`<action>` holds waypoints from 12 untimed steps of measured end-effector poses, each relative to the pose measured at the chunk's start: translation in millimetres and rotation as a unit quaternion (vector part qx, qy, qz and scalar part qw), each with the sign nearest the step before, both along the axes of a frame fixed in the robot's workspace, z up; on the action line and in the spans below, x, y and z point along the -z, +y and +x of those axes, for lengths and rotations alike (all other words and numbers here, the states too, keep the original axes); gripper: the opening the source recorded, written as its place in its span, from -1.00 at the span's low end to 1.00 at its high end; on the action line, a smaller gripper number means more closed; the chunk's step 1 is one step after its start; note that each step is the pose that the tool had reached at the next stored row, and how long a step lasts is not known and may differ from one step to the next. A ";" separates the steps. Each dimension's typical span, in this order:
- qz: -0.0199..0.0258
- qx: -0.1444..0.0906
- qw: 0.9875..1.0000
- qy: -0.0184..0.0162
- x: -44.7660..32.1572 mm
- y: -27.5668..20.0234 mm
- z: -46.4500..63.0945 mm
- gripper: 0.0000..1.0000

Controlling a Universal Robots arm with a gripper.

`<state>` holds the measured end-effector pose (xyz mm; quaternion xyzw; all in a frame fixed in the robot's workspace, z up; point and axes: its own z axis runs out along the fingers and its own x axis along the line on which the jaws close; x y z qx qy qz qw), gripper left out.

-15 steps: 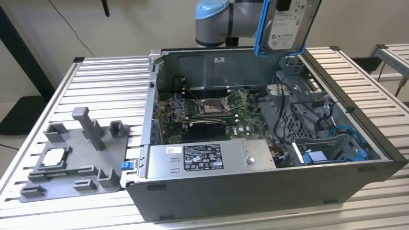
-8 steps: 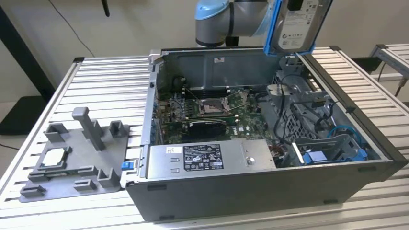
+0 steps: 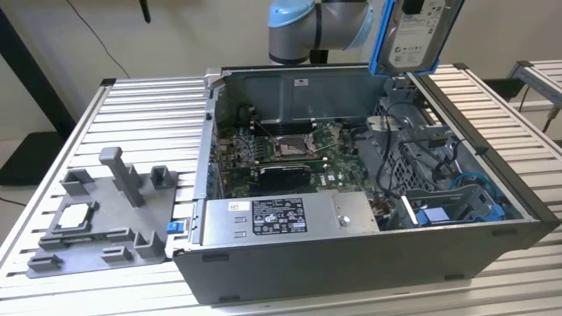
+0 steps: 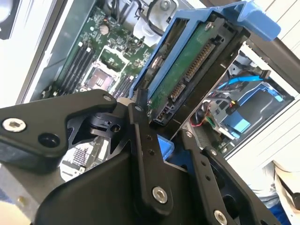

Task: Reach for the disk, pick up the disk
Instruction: 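Pick up the disk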

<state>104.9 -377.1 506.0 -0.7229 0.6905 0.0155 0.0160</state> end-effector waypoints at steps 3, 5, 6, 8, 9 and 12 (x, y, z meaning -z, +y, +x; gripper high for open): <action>0.000 0.000 1.000 0.000 0.0 0.0 0.0 -1.00; 0.000 0.000 1.000 0.000 0.0 0.0 0.1 -1.00; 0.000 0.000 1.000 0.000 0.0 0.0 0.1 -1.00; 0.000 0.000 1.000 0.000 -0.1 -0.8 0.2 -1.00; 0.000 0.000 1.000 0.000 -0.1 -1.3 0.2 -1.00; 0.000 0.000 1.000 0.000 0.0 -3.6 0.4 -1.00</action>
